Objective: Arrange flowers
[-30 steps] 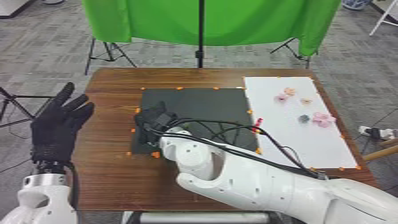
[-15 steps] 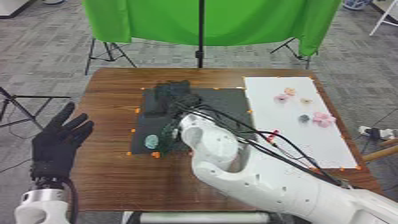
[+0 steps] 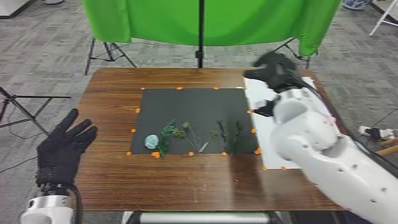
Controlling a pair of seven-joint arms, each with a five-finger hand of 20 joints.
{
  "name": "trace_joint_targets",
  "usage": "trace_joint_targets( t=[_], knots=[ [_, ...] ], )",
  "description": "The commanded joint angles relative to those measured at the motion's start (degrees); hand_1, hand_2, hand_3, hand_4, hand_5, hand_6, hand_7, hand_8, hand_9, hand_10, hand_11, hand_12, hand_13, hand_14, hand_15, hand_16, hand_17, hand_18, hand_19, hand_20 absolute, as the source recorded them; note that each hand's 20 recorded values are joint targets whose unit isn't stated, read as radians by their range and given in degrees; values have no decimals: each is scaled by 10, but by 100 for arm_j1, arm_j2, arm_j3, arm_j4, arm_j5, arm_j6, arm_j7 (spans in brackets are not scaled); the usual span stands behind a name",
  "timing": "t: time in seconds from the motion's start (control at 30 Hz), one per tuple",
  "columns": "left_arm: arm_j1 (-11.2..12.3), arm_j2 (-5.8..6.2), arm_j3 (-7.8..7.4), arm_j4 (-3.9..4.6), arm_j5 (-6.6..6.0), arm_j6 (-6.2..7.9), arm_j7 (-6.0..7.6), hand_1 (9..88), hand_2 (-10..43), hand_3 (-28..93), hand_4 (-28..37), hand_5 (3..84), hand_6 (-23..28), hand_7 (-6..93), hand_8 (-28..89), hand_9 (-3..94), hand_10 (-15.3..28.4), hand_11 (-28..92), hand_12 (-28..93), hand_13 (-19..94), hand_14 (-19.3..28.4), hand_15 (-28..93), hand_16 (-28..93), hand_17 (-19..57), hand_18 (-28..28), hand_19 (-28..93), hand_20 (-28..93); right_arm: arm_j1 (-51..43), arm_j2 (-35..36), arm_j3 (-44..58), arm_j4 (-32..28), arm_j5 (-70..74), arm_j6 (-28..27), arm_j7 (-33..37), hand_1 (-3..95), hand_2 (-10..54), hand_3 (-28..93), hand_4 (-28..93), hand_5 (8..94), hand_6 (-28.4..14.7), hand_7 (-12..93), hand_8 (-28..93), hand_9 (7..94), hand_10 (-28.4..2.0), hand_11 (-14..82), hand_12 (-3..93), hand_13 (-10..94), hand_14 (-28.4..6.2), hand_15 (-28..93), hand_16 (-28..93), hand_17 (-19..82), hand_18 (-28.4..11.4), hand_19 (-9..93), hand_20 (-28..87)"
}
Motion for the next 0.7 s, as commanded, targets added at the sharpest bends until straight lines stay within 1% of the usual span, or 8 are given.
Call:
trace_joint_targets(
  t=[0.03,0.2,0.37,0.4,0.43,0.53,0.63,0.7],
  knots=[
    [-80,-89,47,79,19,-99,-45,207,67,796,-283,354,71,68,-78,317,194,220,107,197,270,537,-102,-79,284,579,7,-564,863,211,725,-115,-142,718,292,-95,801,-282,553,-17,202,-141,567,-168,367,160,468,-142,788,151,139,-230,781,512],
    [-52,-36,78,70,-32,-60,56,206,67,796,-283,353,70,69,-78,317,194,221,107,199,271,539,-103,-77,284,581,9,-766,945,117,996,-254,-348,886,298,-95,810,-282,534,-11,213,-149,539,-171,365,163,452,-145,792,143,137,-229,781,510],
    [-31,-72,21,62,-13,-66,15,206,68,795,-283,354,70,70,-78,317,194,220,106,199,271,540,-103,-78,284,578,6,-920,937,72,1079,-330,-486,954,303,-95,813,-283,527,-4,222,-153,537,-171,365,162,452,-147,794,138,137,-228,780,508],
    [-15,-71,14,56,-15,-60,28,206,68,795,-283,354,70,70,-78,317,194,220,106,199,272,540,-103,-78,284,578,6,-893,930,29,1109,-304,-510,960,304,-95,813,-283,527,-3,224,-154,537,-170,368,163,452,-147,795,137,137,-228,781,508],
    [-24,-80,6,58,-4,-63,-1,206,68,796,-283,354,70,70,-78,316,194,220,106,199,272,540,-103,-79,284,578,6,-924,916,47,1115,-284,-573,987,305,-95,813,-283,528,0,225,-155,539,-169,372,164,453,-146,796,136,137,-228,781,508],
    [-61,-90,17,69,5,-74,-15,207,68,795,-283,353,71,70,-78,317,195,220,106,199,272,540,-104,-79,284,577,6,-954,896,3,1175,-374,-662,1004,313,-95,818,-282,531,6,233,-158,544,-166,387,167,454,-144,798,136,137,-228,782,509],
    [-92,-119,9,80,23,-88,-57,207,68,796,-283,354,71,71,-78,317,195,220,106,199,272,539,-104,-79,284,578,6,-933,886,-144,1229,-583,-792,1001,327,-95,819,-282,546,18,242,-161,561,-159,408,172,468,-136,800,136,140,-227,783,510],
    [-85,-126,3,72,28,-83,-57,207,67,796,-283,354,71,70,-79,317,195,221,106,199,272,540,-104,-80,284,577,6,-825,874,-378,1311,-795,-790,1081,346,-95,814,-282,572,27,250,-166,585,-150,444,180,496,-123,801,140,147,-226,785,511]
  ],
)
